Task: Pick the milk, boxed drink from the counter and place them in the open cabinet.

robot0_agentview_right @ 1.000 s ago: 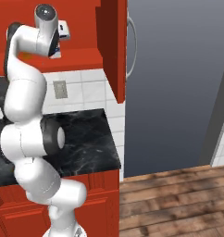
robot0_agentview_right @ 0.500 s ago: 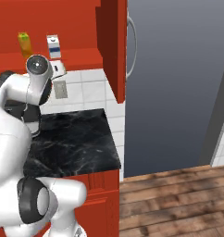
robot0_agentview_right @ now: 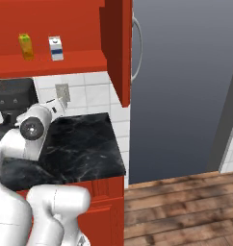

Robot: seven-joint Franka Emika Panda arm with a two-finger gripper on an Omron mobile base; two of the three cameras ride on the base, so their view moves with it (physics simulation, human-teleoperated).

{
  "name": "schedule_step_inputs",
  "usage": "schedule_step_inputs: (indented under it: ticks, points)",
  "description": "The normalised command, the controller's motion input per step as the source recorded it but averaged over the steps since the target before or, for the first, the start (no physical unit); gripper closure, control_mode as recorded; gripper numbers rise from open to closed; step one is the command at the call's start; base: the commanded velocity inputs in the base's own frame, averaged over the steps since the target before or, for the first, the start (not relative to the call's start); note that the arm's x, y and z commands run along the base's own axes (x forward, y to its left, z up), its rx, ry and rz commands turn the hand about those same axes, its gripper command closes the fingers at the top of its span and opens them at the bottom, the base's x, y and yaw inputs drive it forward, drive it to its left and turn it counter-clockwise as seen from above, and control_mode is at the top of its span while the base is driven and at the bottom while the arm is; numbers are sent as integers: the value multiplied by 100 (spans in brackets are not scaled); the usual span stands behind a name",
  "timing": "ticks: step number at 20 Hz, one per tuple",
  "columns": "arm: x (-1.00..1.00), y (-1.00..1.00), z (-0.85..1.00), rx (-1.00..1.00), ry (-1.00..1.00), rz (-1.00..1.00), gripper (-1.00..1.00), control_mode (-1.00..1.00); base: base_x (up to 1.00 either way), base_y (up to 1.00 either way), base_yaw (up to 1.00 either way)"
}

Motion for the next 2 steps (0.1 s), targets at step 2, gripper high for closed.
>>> schedule_step_inputs:
  ticks: [2]
  points:
    - [-6, 0, 0, 0, -4, 0, -100, -100, 0, 0, 0]
